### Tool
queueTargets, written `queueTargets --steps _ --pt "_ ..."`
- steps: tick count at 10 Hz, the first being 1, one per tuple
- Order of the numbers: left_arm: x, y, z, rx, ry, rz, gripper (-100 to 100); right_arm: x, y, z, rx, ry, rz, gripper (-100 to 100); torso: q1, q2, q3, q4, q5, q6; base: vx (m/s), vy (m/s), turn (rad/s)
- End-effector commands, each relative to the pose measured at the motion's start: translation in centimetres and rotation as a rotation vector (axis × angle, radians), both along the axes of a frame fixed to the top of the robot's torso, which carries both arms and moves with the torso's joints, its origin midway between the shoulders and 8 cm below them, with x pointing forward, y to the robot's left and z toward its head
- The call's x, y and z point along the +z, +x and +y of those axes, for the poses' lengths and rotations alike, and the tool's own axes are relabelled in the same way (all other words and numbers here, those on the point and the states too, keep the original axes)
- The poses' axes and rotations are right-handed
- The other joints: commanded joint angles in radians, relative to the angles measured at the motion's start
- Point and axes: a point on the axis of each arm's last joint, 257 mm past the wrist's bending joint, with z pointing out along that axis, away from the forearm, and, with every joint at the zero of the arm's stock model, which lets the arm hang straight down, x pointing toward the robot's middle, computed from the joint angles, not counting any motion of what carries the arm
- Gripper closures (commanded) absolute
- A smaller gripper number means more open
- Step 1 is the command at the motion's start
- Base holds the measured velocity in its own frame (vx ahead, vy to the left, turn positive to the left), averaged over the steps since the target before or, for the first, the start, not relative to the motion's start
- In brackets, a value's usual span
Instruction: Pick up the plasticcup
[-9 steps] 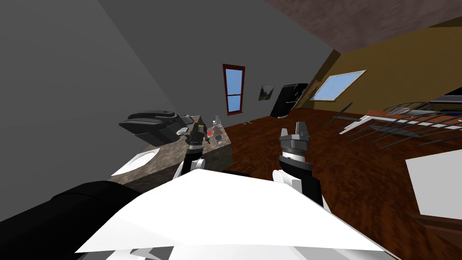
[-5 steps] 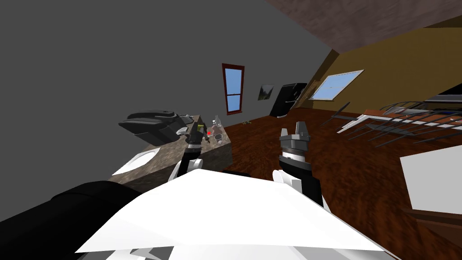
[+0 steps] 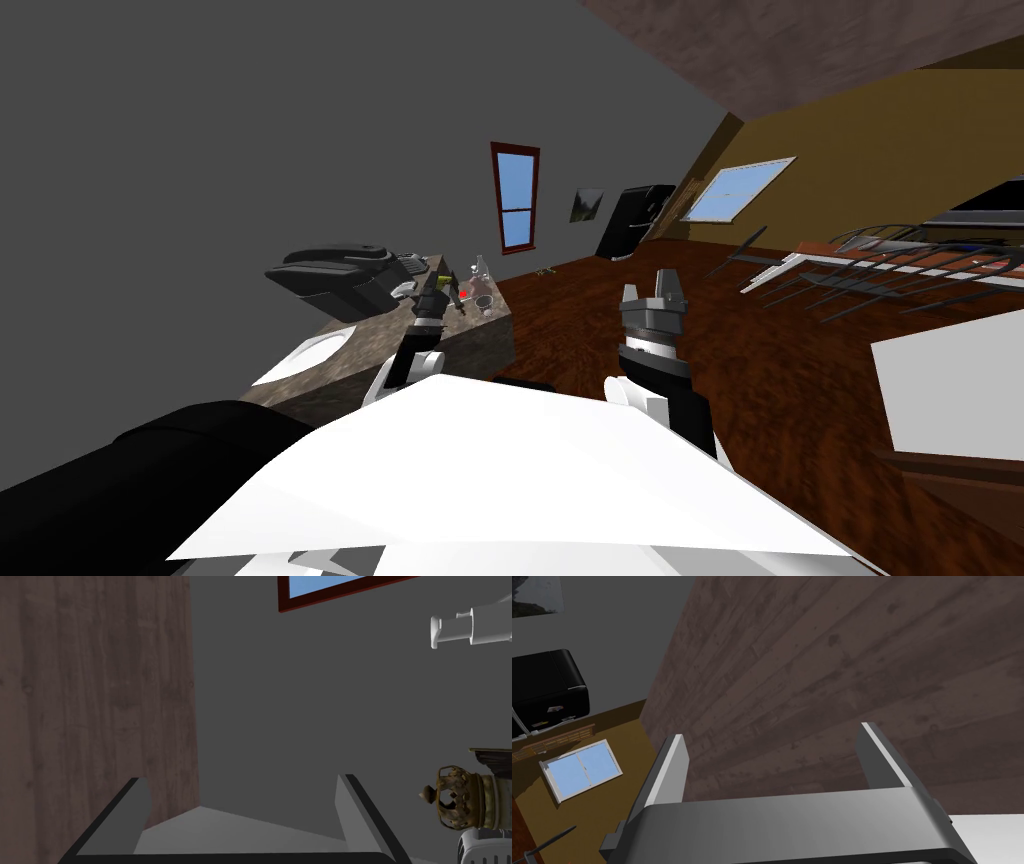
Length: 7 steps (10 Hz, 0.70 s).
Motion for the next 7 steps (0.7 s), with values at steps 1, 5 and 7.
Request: queueTargets --steps 1,5,7 --pt "-0.5 0.2 0.8 0.005 -0.015 0.038 -100 0.0 0.0 0.0 0.0 0.0 0.0 0 0.0 0.0 0.0 0.0 0.0 0.0 -0.035 -0.009 -0.028" --pt "-1.8 0.9 2.4 0.02 -0.049 0.125 -100 0.0 0.0 0.0 0.0 0.0 0.0 0 0.0 0.0 0.0 0.0 0.0 0.0 -0.033 -0.005 -0.023" --pt "-2.3 1.2 3.2 0.026 -0.067 0.166 -100 0.0 0.0 0.0 0.0 0.0 0.0 0 0.0 0.0 0.0 0.0 0.0 0.0 -0.036 -0.004 -0.022"
